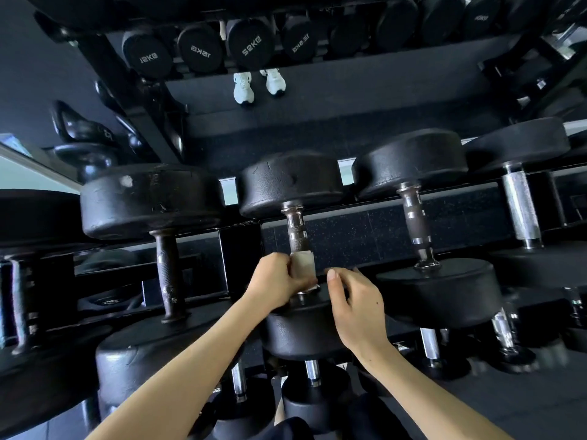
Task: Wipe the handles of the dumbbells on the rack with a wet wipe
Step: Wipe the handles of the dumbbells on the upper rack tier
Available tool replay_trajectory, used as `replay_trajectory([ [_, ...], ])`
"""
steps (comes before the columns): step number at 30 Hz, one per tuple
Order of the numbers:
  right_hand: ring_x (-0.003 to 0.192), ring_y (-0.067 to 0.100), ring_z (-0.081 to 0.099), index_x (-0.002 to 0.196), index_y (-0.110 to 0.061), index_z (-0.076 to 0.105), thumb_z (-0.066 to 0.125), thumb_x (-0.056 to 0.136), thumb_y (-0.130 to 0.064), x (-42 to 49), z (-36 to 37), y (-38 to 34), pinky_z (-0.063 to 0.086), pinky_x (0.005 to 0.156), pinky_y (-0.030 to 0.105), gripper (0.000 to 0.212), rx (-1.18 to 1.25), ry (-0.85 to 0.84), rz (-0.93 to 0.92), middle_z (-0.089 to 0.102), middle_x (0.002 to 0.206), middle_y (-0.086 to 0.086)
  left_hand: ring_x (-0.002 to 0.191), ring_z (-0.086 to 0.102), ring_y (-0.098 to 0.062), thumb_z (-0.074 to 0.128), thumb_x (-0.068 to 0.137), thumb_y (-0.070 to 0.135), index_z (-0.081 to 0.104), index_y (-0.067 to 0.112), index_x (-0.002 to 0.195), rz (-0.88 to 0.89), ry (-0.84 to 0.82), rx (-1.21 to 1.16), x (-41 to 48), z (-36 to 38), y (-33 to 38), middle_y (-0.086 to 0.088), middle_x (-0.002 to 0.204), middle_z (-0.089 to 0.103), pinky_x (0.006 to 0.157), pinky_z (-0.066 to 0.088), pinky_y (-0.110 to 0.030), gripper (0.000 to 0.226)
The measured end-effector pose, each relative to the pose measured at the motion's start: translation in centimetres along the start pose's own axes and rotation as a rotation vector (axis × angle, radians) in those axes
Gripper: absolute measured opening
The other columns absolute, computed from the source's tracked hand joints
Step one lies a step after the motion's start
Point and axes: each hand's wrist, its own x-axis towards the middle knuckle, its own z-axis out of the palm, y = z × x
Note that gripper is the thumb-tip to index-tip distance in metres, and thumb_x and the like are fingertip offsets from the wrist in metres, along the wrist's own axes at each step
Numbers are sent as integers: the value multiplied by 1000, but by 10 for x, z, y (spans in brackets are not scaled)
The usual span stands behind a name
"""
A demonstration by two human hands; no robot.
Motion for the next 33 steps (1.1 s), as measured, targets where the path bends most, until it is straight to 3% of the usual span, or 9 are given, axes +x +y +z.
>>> replay_trajectory([
  [4,70,25,60,78,2,62,43,96,-22,-2,-1,-5,46,91,30,36,35,23,45,64,69,11,49,42,-2,82,68,37,53,12,61,-38,-1,-47,3,-3,-3,9,54,48,42,33,-11,39],
  [10,73,6,59,106,-17,68,32,87,-53,-7,6,-3,49,91,48,55,153,191,221,63,73,-16,64,56,-13,75,79,25,65,5,72,-200,120,-640,5,5,1,-3,67,61,61,47,-26,23],
  [15,69,6,43,112,-15,67,31,85,-58,-5,8,3,46,78,37,62,158,178,238,39,60,-23,64,55,-13,72,82,26,61,11,62,-208,220,-730,14,9,1,0,63,59,65,49,-32,27],
  [18,70,6,44,115,-13,66,31,84,-58,-4,8,2,46,78,35,65,138,168,240,38,62,-24,63,51,-13,71,82,33,60,-1,64,-193,266,-735,19,11,3,-4,64,57,62,44,-30,40],
  [21,78,8,54,118,-13,64,32,85,-57,-4,6,-1,52,87,40,64,128,145,237,59,76,-14,62,48,-15,71,82,37,58,-8,66,-185,349,-715,28,6,9,-7,62,54,60,40,-30,49],
  [25,106,10,61,120,-11,63,43,95,-36,-6,4,-2,46,98,36,40,81,135,221,69,110,-2,61,53,-12,70,82,37,55,14,59,-245,439,-686,40,-5,28,0,63,58,59,45,-25,36],
  [27,105,11,62,119,-11,63,44,96,-31,-5,3,-4,47,96,35,36,73,138,220,69,109,-1,59,51,-11,72,81,38,53,15,58,-298,414,-773,43,-7,29,1,62,55,59,45,-24,37],
  [31,101,15,64,119,-9,63,46,96,-31,-5,3,-8,49,93,36,36,90,156,240,70,107,1,82,63,-21,68,82,41,59,14,68,-337,199,-901,46,-13,13,-5,79,65,88,52,-37,32],
  [33,98,12,64,118,-9,64,46,97,-28,-5,2,-10,50,92,33,34,76,164,238,70,106,0,79,63,-19,67,85,33,65,13,78,-308,167,-892,46,-15,11,-2,76,66,88,50,-37,22],
])
